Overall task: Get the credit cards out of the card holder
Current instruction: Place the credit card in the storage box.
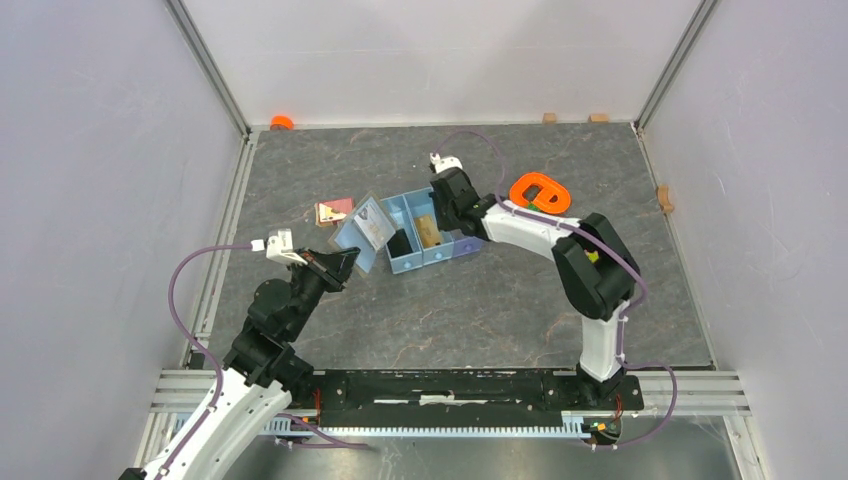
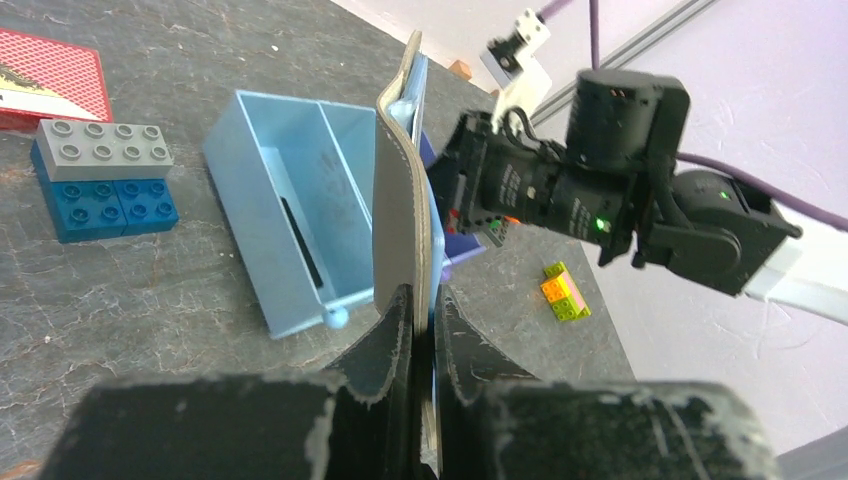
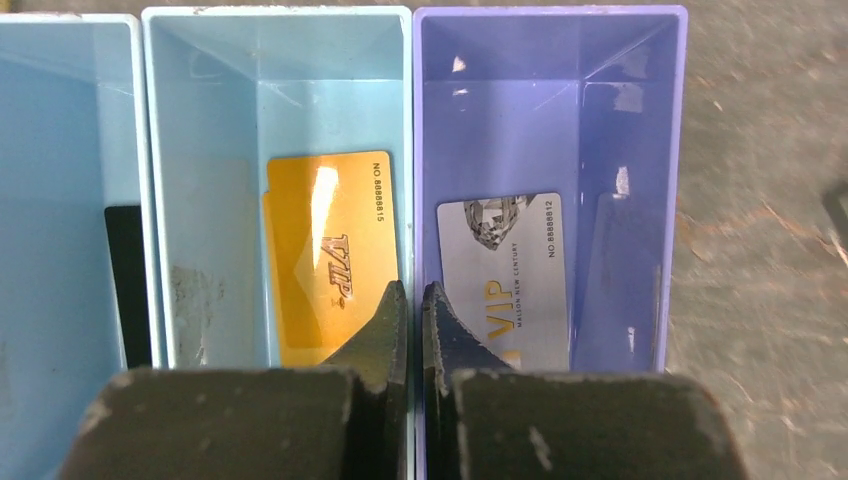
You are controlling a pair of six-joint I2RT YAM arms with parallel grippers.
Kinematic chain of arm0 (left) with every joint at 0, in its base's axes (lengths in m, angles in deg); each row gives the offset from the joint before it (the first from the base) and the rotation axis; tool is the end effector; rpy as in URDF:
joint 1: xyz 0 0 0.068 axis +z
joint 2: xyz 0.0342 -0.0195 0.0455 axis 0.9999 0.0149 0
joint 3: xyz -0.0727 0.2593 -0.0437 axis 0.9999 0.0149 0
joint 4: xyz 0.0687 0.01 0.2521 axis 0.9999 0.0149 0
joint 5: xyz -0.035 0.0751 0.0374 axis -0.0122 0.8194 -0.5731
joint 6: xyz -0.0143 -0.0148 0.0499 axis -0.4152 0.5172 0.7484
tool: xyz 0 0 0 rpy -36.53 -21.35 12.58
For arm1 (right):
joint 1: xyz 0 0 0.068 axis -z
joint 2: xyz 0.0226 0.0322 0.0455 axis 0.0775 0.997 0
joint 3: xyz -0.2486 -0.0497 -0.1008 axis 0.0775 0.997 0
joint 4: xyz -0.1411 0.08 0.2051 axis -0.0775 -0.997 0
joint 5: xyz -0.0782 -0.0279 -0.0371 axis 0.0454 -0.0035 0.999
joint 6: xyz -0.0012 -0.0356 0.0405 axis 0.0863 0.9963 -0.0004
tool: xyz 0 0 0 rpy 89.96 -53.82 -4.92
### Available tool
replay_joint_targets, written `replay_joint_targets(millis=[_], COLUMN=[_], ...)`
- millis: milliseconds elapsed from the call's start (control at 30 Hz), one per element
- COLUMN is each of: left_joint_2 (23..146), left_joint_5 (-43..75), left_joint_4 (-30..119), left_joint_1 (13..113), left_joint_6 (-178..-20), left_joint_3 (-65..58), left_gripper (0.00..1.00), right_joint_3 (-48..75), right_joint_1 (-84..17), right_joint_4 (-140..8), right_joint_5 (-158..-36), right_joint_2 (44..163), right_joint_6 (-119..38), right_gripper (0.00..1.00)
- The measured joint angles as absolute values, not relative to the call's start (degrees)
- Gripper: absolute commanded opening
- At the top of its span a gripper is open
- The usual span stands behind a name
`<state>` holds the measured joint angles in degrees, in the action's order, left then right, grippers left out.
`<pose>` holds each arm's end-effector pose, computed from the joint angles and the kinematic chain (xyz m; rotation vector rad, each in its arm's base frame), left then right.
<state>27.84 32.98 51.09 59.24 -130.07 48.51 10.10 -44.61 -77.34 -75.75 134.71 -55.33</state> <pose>0.1079 -0.0557 0.2599 -0.3180 1.6521 -0.8509 0.3382 0.2743 0.1984 -0.2577 2.3242 0.2594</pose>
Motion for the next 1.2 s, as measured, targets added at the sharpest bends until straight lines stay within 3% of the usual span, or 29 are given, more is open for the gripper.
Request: replay_joint_targets(millis=[233, 700, 1000, 1200], left_joint_2=[27.7, 28.0, 28.0, 28.0], left_joint_5=[33.0, 33.0, 33.0, 33.0], left_joint_4=[51.1, 51.1, 51.1, 51.1], left_joint_1=[59.2, 59.2, 59.2, 59.2], left_joint_6=[-130.1, -130.0, -130.0, -130.0], left_joint_3=[48.5, 48.5, 48.5, 48.5], left_gripper=[0.02, 0.02, 0.02, 0.02], right_joint_3=[26.6, 55.7, 66.1, 67.3], right_joint_1=[-46.2, -52.8, -52.8, -52.8], right_joint_4=[-71.2, -42.3, -26.1, -23.8], right_joint_5=[-70.3, -55.8, -50.1, -48.2], right_joint_2=[121.8, 98.5, 97.5, 99.1], right_joint_6=[-51.8, -38.5, -39.1, -41.6], right_gripper=[0.0, 0.0, 0.0, 0.0])
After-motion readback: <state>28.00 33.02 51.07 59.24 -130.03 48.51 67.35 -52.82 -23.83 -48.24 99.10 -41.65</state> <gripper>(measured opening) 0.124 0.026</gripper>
